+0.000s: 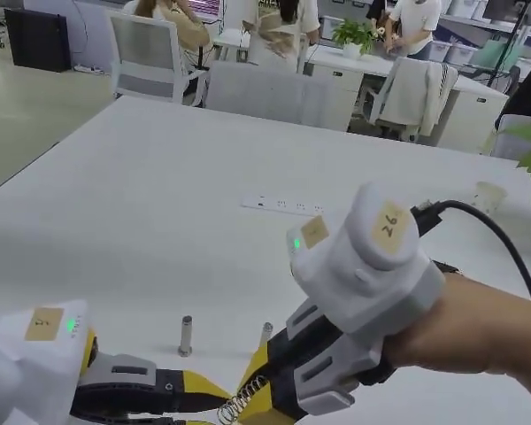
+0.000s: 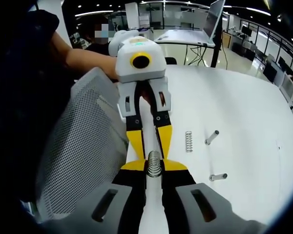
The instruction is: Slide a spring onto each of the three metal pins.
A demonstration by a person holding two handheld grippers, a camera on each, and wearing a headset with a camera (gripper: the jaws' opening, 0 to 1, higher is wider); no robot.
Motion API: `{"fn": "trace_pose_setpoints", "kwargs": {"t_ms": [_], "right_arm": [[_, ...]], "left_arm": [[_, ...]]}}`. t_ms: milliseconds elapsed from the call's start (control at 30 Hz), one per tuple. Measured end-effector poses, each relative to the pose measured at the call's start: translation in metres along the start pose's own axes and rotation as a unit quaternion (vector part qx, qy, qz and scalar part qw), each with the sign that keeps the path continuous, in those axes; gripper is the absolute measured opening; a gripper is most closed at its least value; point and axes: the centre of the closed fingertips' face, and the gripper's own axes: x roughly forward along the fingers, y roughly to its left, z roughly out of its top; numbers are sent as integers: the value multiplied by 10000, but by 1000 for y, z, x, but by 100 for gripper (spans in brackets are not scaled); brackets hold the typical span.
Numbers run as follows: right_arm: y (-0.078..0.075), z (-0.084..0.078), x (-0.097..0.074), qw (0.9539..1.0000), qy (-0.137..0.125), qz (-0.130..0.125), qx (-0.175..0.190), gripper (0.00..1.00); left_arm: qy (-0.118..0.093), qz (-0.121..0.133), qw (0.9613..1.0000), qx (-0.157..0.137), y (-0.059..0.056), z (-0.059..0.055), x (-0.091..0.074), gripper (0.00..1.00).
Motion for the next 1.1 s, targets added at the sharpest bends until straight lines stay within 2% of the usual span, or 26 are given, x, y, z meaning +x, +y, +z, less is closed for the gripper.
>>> {"fn": "trace_pose_setpoints", "kwargs": {"t_ms": [533, 1100], "right_arm": [[-20, -17, -8, 9995, 98, -245, 160, 8], [-44, -28, -32, 9975, 151, -610, 320, 8]], "left_arm": [[58, 303, 9995, -56, 16, -2, -3, 20], [66, 458, 9989, -1, 29, 3, -4, 25]]}}
